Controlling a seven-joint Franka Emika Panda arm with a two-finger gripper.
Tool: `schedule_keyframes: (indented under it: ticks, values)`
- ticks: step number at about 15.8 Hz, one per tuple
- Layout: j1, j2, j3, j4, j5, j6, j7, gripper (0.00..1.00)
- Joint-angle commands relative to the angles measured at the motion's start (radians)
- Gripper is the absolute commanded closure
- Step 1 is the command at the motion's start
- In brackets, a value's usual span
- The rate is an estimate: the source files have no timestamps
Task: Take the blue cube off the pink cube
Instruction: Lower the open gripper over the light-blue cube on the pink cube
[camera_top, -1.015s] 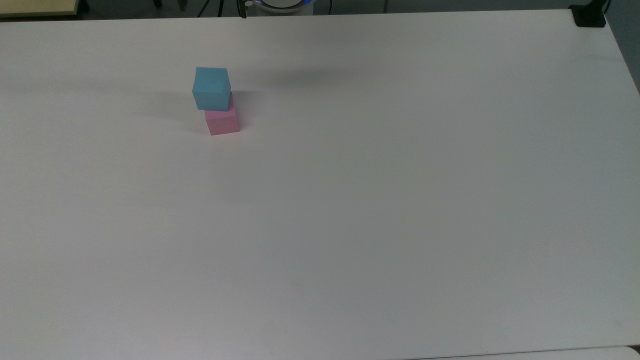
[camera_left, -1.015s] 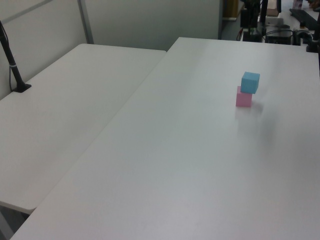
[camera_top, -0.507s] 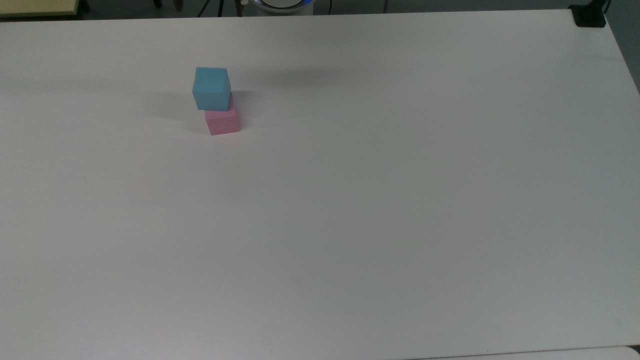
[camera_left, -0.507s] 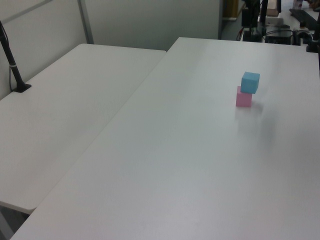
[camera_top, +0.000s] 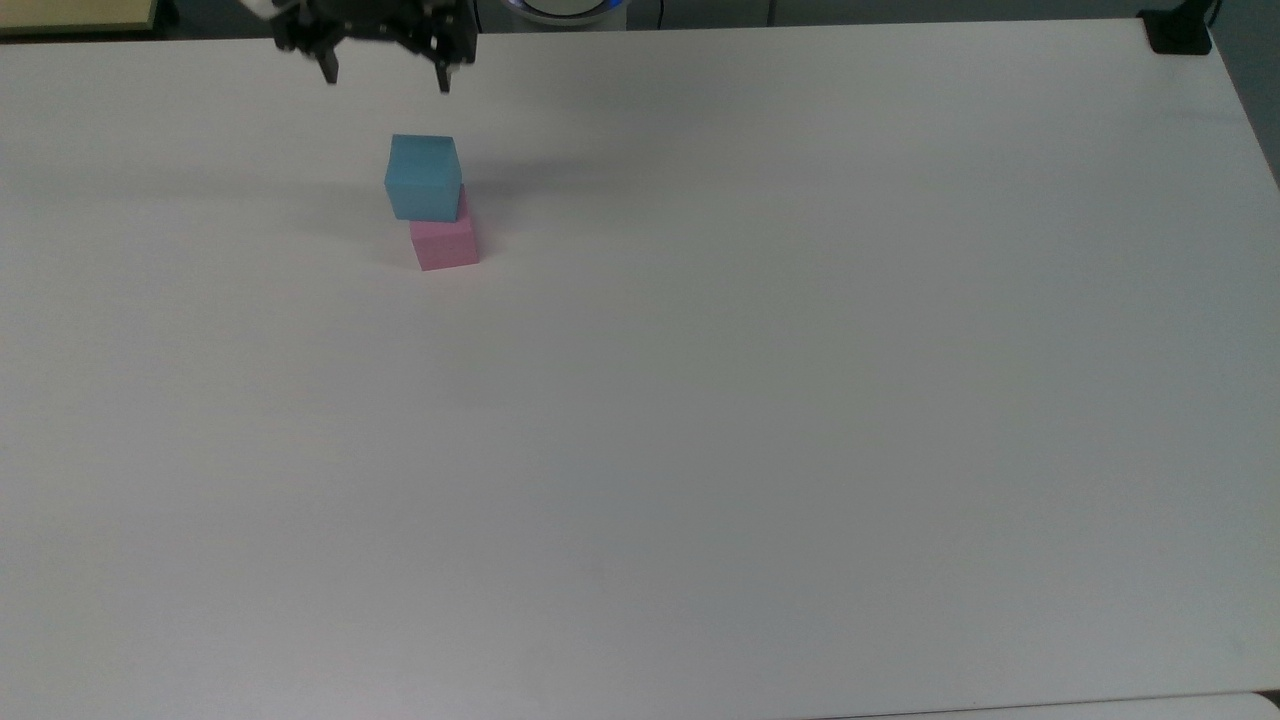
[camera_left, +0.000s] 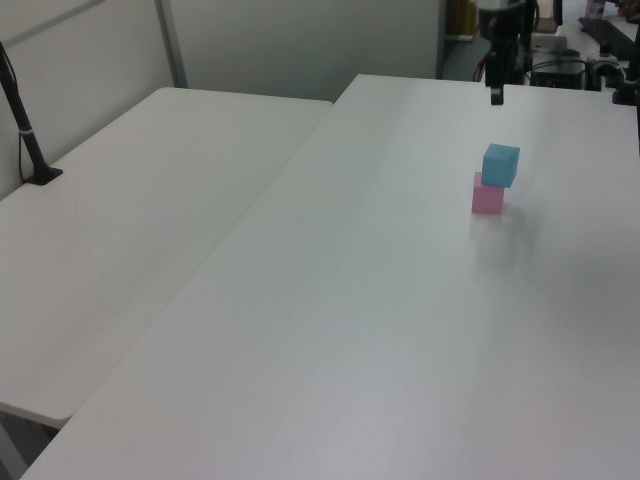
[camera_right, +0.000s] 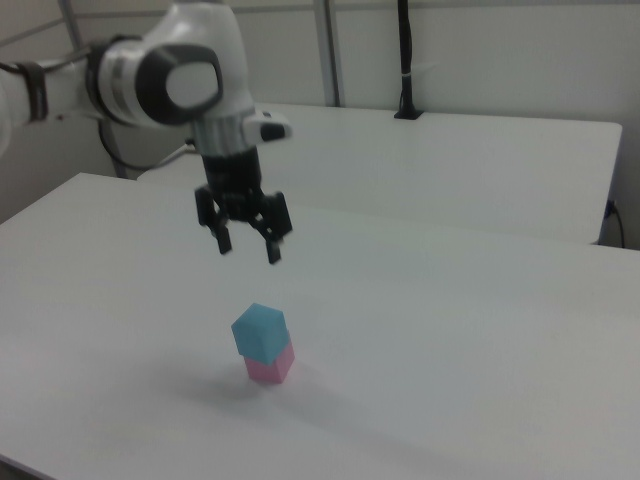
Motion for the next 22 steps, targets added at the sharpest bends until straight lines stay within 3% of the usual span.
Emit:
schedule_keyframes:
  ticks: [1, 6, 13, 15, 22]
  values:
    - [0.018, -0.016, -0.042, -0.109, -0.040, 0.125, -0.050, 0.00]
    - [0.026, -0.008, -0.042, -0.221, -0.097, 0.223, -0.067, 0.00]
    - [0.055, 0.056, -0.037, -0.282, -0.103, 0.350, -0.011, 0.00]
    - [0.067, 0.062, -0.033, -0.284, -0.103, 0.354, 0.017, 0.09]
    - [0.063, 0.065, -0.033, -0.287, -0.103, 0.354, 0.010, 0.59]
